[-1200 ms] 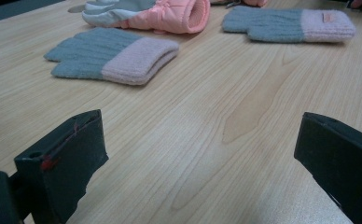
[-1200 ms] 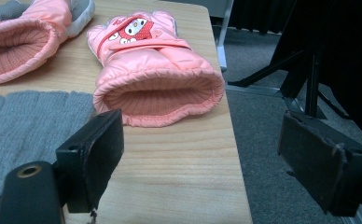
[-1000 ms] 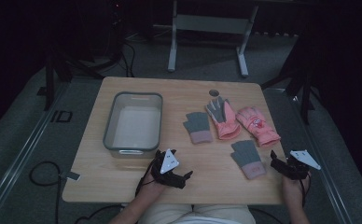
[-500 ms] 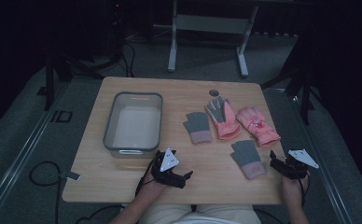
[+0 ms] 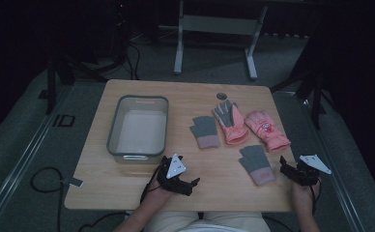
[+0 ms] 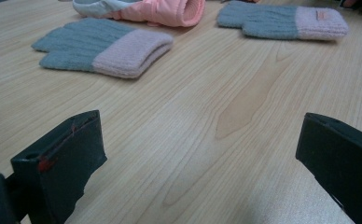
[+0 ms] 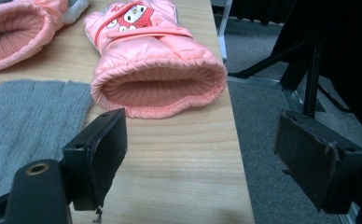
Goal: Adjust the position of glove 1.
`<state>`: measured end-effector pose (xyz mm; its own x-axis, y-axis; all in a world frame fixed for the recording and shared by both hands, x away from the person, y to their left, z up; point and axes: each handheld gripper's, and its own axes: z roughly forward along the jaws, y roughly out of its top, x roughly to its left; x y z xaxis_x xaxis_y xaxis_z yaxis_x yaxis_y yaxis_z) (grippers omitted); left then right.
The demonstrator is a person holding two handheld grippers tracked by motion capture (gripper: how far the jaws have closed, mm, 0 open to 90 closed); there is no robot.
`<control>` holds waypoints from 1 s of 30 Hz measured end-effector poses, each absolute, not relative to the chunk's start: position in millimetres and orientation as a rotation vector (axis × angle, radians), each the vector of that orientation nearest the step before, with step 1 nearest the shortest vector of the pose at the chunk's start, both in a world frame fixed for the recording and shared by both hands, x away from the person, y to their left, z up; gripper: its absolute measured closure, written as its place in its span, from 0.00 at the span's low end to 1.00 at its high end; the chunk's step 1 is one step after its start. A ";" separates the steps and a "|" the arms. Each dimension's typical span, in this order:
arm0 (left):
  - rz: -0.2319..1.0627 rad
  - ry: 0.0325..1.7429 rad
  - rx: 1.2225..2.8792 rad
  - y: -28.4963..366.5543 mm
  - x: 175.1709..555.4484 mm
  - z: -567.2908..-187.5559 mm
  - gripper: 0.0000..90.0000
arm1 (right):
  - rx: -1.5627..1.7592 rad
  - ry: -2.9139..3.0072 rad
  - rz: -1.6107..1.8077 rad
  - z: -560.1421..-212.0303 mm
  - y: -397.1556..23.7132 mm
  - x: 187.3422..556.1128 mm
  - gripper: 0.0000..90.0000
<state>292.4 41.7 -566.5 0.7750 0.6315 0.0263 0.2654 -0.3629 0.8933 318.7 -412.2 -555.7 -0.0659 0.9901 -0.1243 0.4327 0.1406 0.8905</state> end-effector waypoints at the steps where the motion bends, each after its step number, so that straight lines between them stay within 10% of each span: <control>1: 0.452 0.676 1.956 41.8 292.3 -566.5 0.01 | 1.413 1.620 0.902 -555.5 -413.7 318.1 0.19; 30: 0.460 0.693 1.969 40.5 292.1 -566.7 0.01 | 1.495 1.698 0.939 -511.1 -398.8 320.9 0.19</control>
<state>292.1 40.5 -566.7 0.7672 0.6406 0.0314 0.2775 -0.3757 0.8842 320.9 -398.8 -511.1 -0.1107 0.9935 -0.0280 0.5042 0.0804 0.8598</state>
